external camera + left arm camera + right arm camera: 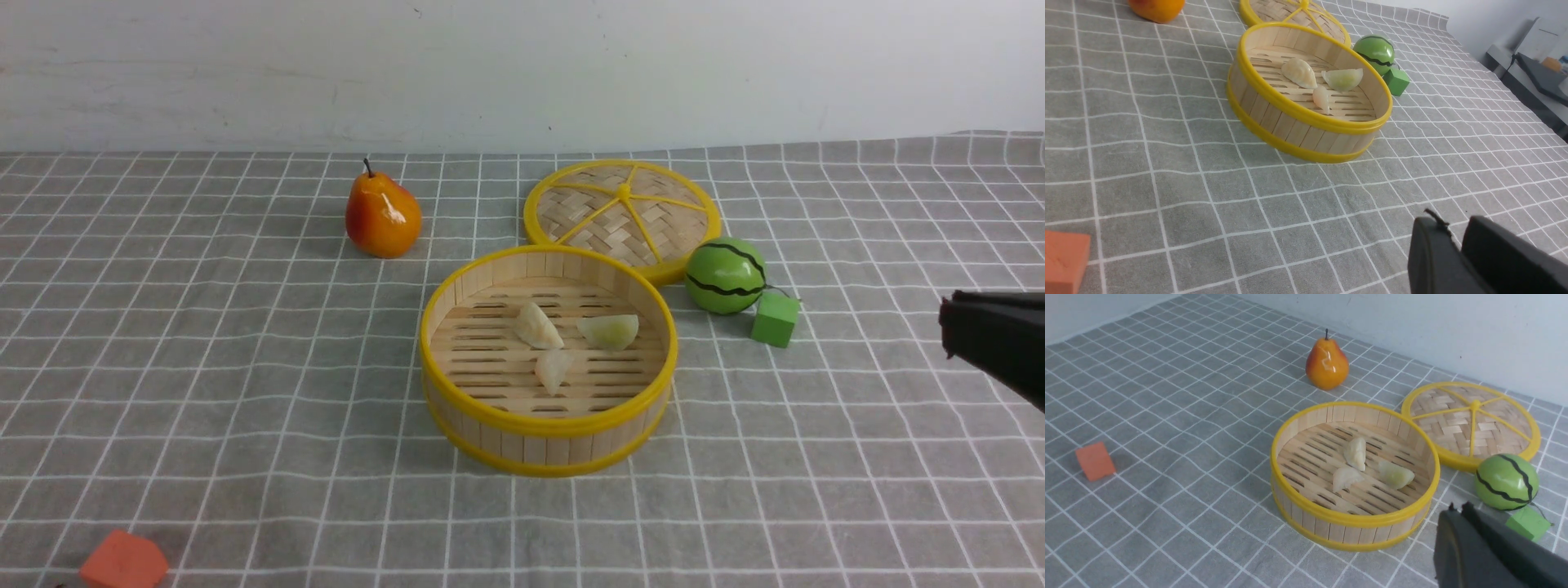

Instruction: Put the dumplings into the steamer on the table with the grey tablecloth.

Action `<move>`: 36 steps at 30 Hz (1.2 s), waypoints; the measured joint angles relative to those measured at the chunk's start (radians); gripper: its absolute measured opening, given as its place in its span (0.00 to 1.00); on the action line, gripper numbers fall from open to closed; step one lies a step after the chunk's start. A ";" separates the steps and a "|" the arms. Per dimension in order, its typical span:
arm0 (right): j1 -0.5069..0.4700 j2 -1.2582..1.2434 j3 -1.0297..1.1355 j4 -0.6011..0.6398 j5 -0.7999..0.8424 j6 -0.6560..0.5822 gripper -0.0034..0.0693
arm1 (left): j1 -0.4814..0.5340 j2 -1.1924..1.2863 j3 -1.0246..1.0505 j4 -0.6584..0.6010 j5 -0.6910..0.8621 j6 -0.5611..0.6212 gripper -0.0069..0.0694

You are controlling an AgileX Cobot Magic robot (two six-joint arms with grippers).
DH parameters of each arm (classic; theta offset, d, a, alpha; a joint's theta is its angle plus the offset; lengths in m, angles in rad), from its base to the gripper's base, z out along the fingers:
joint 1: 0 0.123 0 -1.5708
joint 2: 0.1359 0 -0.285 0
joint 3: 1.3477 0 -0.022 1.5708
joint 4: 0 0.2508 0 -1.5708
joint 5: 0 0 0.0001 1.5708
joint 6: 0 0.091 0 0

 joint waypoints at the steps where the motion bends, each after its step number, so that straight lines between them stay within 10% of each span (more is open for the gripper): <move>1: 0.000 0.000 0.001 0.000 0.007 0.000 0.03 | 0.000 0.000 0.000 0.000 0.000 0.000 0.23; 18: -0.021 -0.078 0.189 0.004 -0.181 0.000 0.02 | 0.000 0.000 0.000 0.000 0.000 -0.001 0.24; 30: -0.545 -0.612 0.703 -0.072 -0.318 0.187 0.02 | 0.000 0.000 0.000 0.000 0.000 -0.003 0.26; 36: -0.625 -0.709 0.789 -0.090 -0.194 0.235 0.02 | 0.000 0.000 0.000 0.000 0.000 -0.003 0.27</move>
